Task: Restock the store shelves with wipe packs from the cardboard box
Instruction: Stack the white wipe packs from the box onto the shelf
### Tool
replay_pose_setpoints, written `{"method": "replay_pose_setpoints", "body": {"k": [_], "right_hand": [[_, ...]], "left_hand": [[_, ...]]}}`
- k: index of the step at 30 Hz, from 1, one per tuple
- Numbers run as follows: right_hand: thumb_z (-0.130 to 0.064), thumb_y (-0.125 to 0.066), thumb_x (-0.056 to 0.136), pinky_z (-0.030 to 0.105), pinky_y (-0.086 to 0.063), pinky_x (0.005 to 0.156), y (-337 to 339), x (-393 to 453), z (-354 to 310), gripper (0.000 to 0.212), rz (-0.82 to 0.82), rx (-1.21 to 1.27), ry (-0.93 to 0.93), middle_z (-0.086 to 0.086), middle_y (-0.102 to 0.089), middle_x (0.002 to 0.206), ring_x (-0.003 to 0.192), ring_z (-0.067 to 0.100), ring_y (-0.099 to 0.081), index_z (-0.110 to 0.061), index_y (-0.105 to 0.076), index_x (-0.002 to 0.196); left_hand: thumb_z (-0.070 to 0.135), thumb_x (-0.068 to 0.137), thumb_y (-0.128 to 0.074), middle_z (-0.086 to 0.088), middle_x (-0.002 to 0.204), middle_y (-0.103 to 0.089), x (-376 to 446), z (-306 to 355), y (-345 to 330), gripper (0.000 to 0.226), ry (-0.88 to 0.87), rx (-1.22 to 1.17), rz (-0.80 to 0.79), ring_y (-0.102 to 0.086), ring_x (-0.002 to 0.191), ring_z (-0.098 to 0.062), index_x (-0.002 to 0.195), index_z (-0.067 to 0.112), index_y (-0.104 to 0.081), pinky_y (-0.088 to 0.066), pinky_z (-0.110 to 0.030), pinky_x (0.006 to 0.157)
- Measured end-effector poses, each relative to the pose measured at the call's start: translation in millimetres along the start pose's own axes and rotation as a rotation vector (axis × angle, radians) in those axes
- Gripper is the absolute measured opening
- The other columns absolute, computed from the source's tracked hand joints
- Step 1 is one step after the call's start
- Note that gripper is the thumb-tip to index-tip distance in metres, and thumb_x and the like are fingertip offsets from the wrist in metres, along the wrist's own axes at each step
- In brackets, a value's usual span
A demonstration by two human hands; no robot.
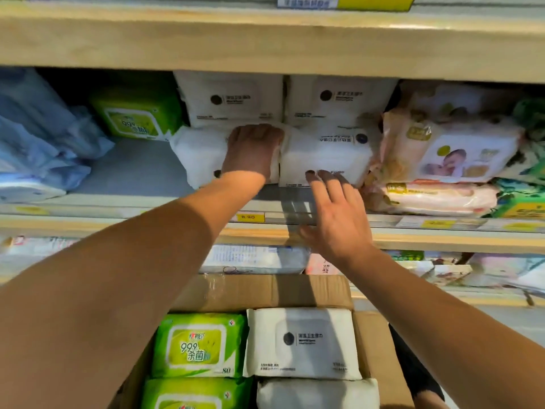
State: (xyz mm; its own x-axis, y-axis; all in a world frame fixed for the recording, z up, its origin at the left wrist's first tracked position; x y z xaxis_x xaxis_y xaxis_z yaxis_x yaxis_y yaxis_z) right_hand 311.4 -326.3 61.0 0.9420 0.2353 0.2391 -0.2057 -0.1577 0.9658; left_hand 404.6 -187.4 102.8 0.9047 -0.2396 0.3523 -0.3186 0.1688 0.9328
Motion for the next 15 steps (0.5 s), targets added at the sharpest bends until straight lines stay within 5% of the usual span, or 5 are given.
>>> {"method": "replay_pose_setpoints", "body": {"k": [5, 11, 15], "right_hand": [[-0.045, -0.077, 0.069, 0.043, -0.035, 0.107, 1.1, -3.6, -1.4, 0.087, 0.022, 0.012, 0.023, 0.008, -0.044, 0.136, 0.122, 0.030, -0.042, -0.016, -0.036, 0.141], [-0.044, -0.076, 0.071, 0.042, -0.033, 0.108, 3.0, -5.4, -9.4, 0.086, -0.004, 0.002, 0.017, 0.008, -0.044, 0.135, 0.122, 0.031, -0.040, -0.016, -0.035, 0.142], [-0.042, -0.074, 0.076, 0.046, -0.023, 0.116, 12.8, -25.2, -17.4, 0.088, -0.041, 0.014, 0.033, 0.009, -0.035, 0.149, 0.137, 0.032, -0.029, -0.015, -0.031, 0.147]], "left_hand": [[0.034, 0.075, -0.069, 0.000, 0.149, -0.034, -19.1, -37.5, 0.4, 0.076, 0.166, 0.122, -0.108, -0.025, 0.138, -0.029, 0.142, 0.030, -0.034, -0.008, -0.055, 0.115], [0.040, 0.079, -0.067, 0.002, 0.157, -0.019, -24.4, -46.3, -5.9, 0.084, 0.130, 0.088, -0.234, -0.013, 0.144, -0.025, 0.148, 0.032, -0.020, -0.008, -0.054, 0.115], [0.045, 0.081, -0.061, -0.002, 0.151, -0.032, -47.7, -35.2, 13.5, 0.077, 0.074, 0.074, -0.216, -0.027, 0.139, -0.028, 0.147, 0.033, -0.023, -0.018, -0.053, 0.113]]}}
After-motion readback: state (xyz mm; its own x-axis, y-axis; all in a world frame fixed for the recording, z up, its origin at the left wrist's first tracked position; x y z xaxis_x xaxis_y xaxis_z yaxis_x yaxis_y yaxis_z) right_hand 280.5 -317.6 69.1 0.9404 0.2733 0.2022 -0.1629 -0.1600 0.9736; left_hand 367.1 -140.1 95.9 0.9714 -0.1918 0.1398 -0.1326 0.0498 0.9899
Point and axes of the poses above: each hand's wrist, its own x-axis towards the middle knuckle, its own y-axis out of the back of the hand, z = x × y, the point moved 8 cm from there along x, towards the middle knuckle
